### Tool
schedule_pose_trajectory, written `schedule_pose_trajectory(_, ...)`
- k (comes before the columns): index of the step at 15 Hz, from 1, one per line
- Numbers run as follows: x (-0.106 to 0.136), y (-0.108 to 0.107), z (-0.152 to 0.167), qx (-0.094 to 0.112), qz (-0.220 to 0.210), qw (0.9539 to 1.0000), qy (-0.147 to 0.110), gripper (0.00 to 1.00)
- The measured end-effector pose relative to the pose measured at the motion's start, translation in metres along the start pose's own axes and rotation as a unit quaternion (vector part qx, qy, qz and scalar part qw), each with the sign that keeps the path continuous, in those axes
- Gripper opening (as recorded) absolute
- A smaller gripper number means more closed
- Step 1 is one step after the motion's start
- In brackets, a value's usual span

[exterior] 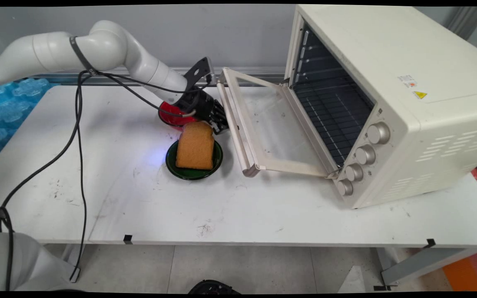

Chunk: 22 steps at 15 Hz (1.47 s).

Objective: Close the oven

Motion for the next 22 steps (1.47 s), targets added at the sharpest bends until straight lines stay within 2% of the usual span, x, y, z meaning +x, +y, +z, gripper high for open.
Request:
schedule_pose_trajectory(8,0.027,-0.01,-0.009,0.007,-0.007,0.9998,0.02,0.0)
schedule_pose_trajectory(22,0.114,-0.017,-0.036,0.002,-0.031,0.9958,0.086,0.0)
